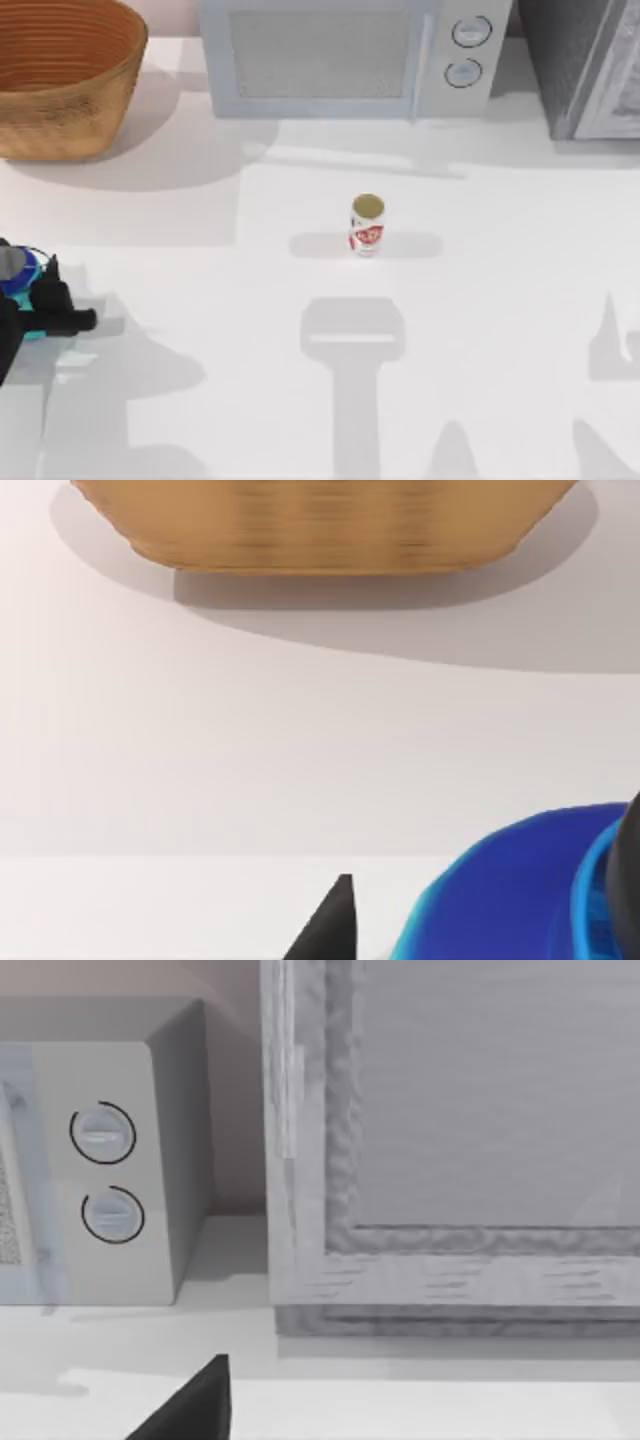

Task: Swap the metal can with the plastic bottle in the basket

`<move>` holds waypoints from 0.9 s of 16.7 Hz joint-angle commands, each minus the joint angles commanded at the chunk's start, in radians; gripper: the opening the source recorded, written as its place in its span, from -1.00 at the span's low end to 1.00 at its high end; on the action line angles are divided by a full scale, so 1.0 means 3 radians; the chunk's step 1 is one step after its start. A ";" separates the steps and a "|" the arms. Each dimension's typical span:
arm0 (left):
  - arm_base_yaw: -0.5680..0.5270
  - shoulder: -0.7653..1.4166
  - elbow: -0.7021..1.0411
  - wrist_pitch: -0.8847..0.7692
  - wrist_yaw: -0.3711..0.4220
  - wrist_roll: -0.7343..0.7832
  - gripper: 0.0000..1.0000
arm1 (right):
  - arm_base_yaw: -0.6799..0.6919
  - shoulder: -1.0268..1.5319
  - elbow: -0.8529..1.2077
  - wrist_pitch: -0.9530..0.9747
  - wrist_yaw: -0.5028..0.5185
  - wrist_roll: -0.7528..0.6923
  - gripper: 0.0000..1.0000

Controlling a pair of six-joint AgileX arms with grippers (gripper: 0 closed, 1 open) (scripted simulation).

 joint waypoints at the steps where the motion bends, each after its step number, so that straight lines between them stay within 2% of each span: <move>1: 0.0000 0.0000 0.0000 0.0000 0.0000 0.0000 -0.66 | 0.0000 0.0000 0.0000 0.0000 0.0000 0.0000 1.00; 3: 0.0000 0.0000 0.0000 0.0000 0.0000 0.0000 -0.96 | 0.0000 0.0000 0.0000 0.0000 0.0000 0.0000 1.00; 4: 0.0000 0.0000 0.0000 0.0000 0.0000 0.0000 -1.00 | 0.0000 0.0000 0.0000 0.0000 0.0000 0.0000 1.00; 15: -0.0059 -0.0055 0.0050 -0.0098 0.0014 -0.0003 -1.00 | 0.0000 0.0000 0.0000 0.0000 0.0000 0.0000 1.00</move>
